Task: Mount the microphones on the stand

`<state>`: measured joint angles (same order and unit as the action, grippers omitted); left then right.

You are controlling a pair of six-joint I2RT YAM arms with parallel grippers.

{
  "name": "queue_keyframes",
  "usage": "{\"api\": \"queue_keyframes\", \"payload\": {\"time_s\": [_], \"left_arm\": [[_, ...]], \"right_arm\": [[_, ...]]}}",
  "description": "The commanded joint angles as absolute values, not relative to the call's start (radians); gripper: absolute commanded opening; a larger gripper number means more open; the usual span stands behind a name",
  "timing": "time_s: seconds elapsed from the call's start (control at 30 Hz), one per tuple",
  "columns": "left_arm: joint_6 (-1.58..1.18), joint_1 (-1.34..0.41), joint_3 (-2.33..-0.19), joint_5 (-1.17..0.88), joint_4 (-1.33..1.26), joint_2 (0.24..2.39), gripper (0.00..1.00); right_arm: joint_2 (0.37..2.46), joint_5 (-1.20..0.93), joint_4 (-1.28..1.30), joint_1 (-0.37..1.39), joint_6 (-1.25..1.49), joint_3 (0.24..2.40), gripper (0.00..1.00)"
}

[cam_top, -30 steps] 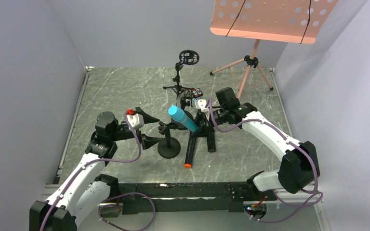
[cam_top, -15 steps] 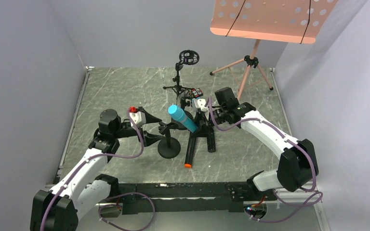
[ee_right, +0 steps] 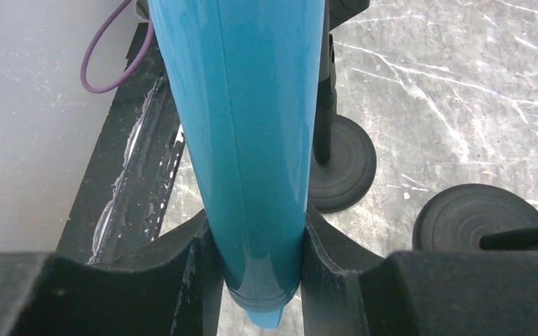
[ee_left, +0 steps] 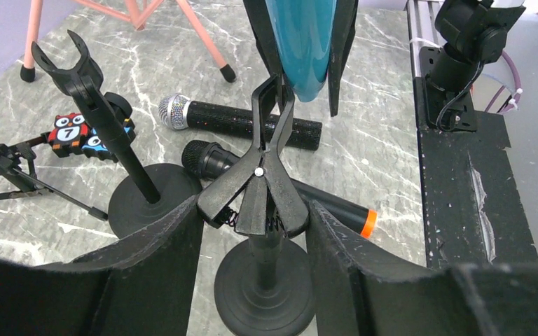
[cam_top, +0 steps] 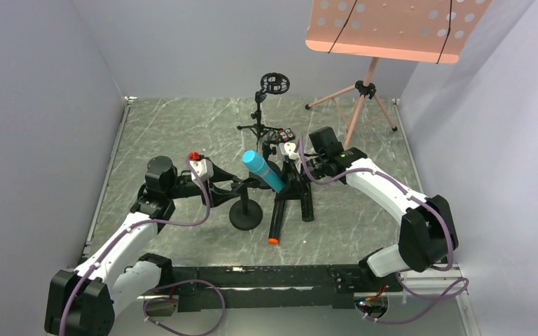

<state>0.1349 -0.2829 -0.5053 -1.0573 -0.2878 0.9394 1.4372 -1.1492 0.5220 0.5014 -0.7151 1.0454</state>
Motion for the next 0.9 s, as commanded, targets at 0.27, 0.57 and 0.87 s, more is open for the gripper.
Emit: {"api": "queue_keyframes", "payload": {"time_s": [0.27, 0.57, 0.87], "left_arm": [[0.159, -0.288, -0.556, -1.078, -0.262, 0.934, 0.28], [0.139, -0.289, -0.544, -1.059, -0.271, 0.914, 0.12], [0.092, -0.291, -0.523, -1.029, -0.307, 0.9, 0.86]], "right_arm": [[1.497, -1.177, 0.512, 0.523, -0.725, 1.164, 0.04], [1.541, -1.16, 0.501, 0.544, -0.734, 1.199, 0.04], [1.529, -1.163, 0.484, 0.548, -0.729, 1.172, 0.04]]}}
